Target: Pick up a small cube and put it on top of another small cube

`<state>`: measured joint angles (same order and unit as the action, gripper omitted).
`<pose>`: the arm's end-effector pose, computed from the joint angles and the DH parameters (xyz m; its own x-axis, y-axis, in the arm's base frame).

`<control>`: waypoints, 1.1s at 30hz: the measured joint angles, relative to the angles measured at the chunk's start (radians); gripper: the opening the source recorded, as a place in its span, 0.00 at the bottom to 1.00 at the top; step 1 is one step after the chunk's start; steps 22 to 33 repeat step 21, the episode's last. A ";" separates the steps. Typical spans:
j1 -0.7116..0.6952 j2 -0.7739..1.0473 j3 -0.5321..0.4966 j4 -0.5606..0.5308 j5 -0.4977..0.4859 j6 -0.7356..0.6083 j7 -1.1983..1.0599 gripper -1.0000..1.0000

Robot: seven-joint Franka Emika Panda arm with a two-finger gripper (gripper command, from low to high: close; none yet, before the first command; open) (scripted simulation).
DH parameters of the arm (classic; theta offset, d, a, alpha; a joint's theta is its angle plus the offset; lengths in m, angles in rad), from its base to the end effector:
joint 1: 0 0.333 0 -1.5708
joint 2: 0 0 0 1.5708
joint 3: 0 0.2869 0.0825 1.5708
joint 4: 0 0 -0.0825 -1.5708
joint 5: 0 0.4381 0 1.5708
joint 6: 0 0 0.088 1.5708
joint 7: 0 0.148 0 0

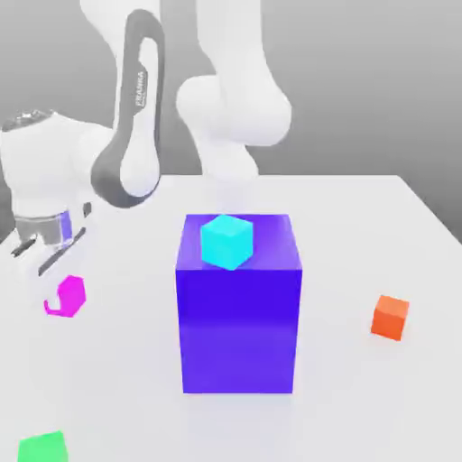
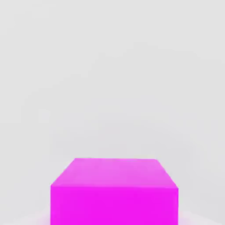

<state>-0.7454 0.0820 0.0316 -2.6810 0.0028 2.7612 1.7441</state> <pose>0.3269 -0.2825 0.0875 -0.7769 -0.6296 -0.0033 -0.6296 0.7769 0.0024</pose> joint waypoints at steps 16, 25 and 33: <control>0.186 0.314 0.106 0.507 -0.098 -0.195 0.025 0.00; 0.196 0.370 0.096 0.514 -0.112 -0.146 0.035 1.00; 0.196 0.370 0.096 0.514 -0.112 -0.146 0.035 1.00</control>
